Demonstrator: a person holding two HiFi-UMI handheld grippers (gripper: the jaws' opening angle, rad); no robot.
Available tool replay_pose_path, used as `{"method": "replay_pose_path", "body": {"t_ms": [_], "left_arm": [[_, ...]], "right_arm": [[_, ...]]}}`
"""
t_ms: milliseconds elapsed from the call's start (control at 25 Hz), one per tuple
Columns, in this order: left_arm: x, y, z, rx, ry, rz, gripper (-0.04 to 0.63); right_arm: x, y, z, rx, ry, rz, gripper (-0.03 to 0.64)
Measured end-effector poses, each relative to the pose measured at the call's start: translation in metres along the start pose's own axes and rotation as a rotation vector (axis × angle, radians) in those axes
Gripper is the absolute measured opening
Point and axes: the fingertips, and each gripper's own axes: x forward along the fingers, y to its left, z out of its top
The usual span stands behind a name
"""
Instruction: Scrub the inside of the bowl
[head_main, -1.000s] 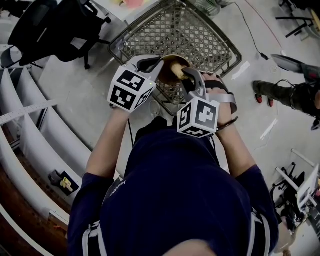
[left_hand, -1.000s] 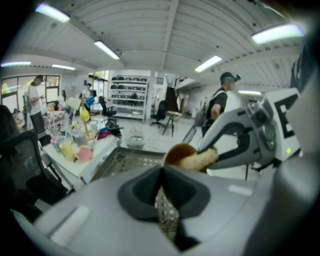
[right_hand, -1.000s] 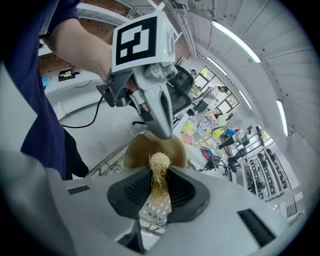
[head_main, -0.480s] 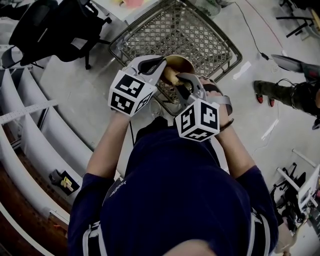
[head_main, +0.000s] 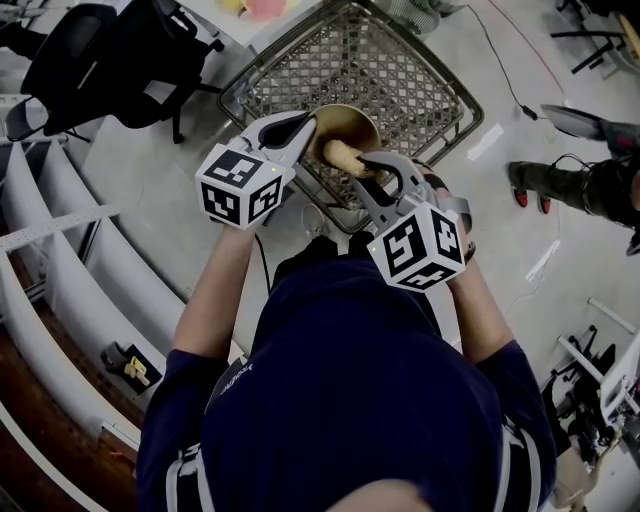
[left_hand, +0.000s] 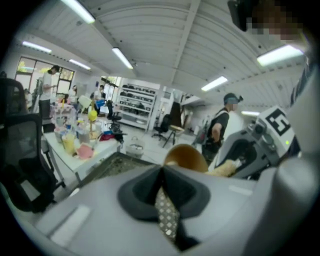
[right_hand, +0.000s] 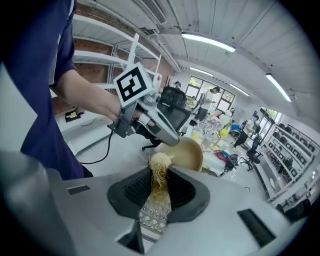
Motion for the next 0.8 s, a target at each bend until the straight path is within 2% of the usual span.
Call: {"method": "replay_pose_path", "body": {"t_ms": [80, 240, 360, 520, 800], "left_arm": [[-0.002, 0.007, -0.005, -0.076, -0.009, -0.005, 0.011], [-0.009, 0.022, -0.014, -0.214, -0.037, -0.009, 0.011], [-0.013, 0.022, -0.013, -0.238, -0.056, -0.029, 0.011], [-0.013, 0.011, -0.013, -0.137, -0.030, -0.040, 0.011], [-0.006, -0.022, -0.009, 0.169, 0.048, -0.042, 0.011]], "right_arm": [[-0.012, -0.007, 0.003, 0.042, -0.049, 0.002, 0.069], [-0.040, -0.034, 0.011, 0.128, -0.167, -0.061, 0.069], [-0.048, -0.047, 0.012, 0.242, -0.231, -0.056, 0.069], [-0.051, -0.058, 0.020, 0.316, -0.279, -0.049, 0.069], [-0.041, -0.061, 0.030, 0.315, -0.299, 0.018, 0.069]]}}
